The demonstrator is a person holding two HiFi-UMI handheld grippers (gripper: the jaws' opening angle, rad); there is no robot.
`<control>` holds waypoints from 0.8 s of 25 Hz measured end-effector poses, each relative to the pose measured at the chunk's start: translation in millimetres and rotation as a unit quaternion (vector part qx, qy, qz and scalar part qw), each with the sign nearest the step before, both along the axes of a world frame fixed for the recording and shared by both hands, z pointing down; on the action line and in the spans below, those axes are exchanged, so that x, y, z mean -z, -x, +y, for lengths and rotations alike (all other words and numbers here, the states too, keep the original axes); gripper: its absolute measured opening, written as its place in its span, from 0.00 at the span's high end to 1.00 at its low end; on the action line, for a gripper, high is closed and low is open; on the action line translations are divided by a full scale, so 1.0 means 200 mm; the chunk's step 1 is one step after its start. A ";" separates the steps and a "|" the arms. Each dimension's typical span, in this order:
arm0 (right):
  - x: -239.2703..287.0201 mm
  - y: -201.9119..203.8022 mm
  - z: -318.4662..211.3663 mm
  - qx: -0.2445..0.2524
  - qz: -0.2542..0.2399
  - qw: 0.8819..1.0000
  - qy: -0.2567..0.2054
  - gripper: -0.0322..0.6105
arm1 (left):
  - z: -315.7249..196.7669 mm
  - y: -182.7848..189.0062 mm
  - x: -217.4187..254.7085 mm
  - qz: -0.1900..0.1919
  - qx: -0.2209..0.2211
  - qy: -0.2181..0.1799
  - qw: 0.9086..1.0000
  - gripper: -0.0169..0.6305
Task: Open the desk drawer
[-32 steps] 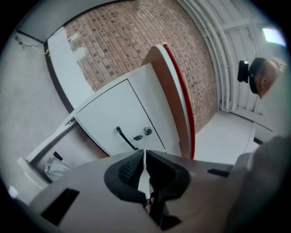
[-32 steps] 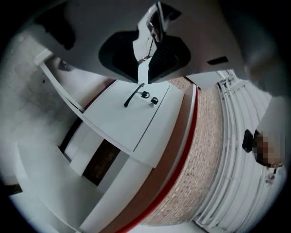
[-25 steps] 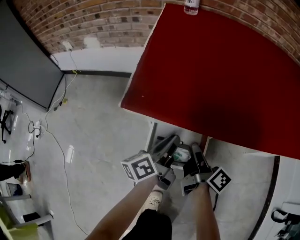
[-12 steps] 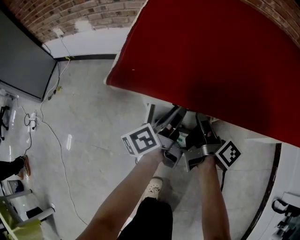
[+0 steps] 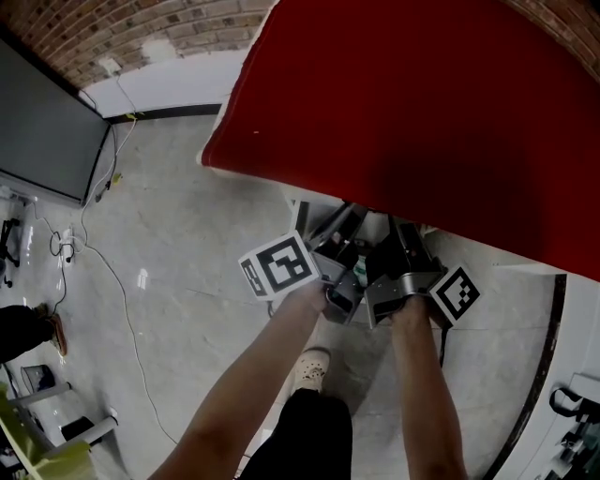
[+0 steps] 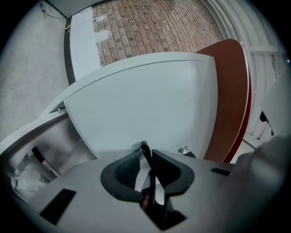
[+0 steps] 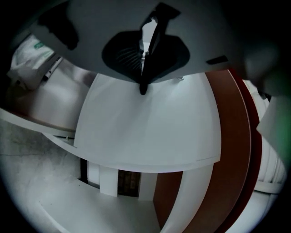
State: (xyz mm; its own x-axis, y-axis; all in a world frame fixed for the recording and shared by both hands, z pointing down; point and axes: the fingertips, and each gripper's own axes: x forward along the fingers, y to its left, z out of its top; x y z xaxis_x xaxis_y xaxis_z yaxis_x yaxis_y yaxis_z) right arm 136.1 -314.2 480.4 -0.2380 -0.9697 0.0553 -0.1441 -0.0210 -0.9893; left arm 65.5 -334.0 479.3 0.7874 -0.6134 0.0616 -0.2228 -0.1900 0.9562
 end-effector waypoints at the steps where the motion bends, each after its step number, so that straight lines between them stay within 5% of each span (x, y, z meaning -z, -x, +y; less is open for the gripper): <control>1: 0.00 0.00 0.00 -0.001 -0.005 1.000 0.001 0.89 | 0.00 0.00 0.01 0.000 -0.003 -0.003 1.000 0.85; 7: 0.00 0.02 0.01 0.014 -0.023 1.000 -0.002 0.89 | 0.01 0.00 0.01 0.039 0.011 0.032 0.999 0.90; 20: -0.01 0.05 0.04 0.016 -0.051 0.999 0.004 0.89 | 0.05 0.03 0.00 0.029 0.018 0.046 0.998 0.90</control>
State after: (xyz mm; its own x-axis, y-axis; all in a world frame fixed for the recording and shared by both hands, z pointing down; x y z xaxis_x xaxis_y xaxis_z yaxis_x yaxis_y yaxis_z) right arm 126.1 -305.7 482.2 -0.2728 -0.9613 0.0377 -0.0433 -0.0269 -0.9987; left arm 59.1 -324.7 480.0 0.7688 -0.6352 0.0738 -0.1723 -0.0946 0.9805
